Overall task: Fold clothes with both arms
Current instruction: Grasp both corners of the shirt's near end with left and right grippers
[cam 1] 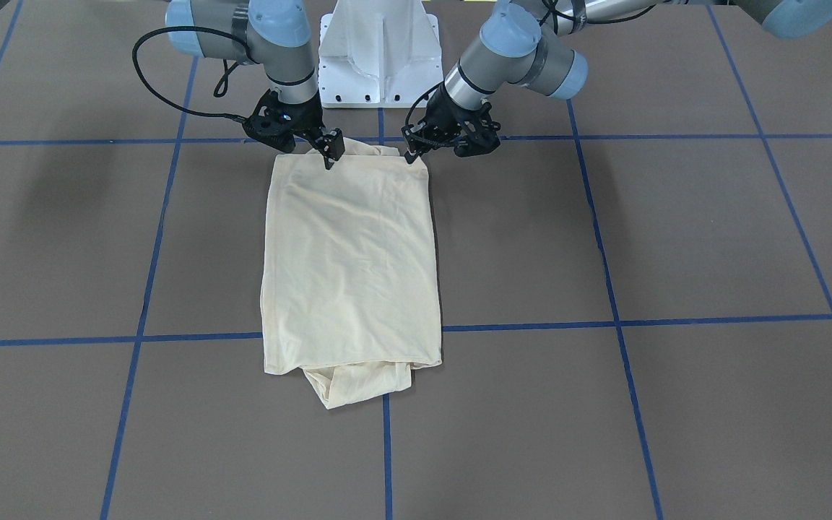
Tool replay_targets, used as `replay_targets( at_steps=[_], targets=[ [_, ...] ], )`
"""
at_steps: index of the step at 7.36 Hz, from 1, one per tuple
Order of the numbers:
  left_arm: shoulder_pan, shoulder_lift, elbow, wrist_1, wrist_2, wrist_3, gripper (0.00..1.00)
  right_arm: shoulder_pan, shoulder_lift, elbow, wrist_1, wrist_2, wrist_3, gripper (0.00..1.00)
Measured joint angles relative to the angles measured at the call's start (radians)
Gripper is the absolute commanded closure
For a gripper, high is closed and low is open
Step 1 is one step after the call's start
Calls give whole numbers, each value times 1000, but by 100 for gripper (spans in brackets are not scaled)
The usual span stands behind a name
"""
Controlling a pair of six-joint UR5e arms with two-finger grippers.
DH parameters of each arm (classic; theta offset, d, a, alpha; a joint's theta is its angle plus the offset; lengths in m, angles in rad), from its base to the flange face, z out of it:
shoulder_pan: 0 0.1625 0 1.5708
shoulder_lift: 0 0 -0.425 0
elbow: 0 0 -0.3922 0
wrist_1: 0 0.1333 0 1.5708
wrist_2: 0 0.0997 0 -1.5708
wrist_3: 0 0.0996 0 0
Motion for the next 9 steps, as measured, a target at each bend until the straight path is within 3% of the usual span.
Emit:
replay_targets(
  at_steps=[9],
  targets=[
    [0, 1, -1, 0, 0, -8, 100, -3, -9, 0, -14, 9, 0, 31]
  ],
)
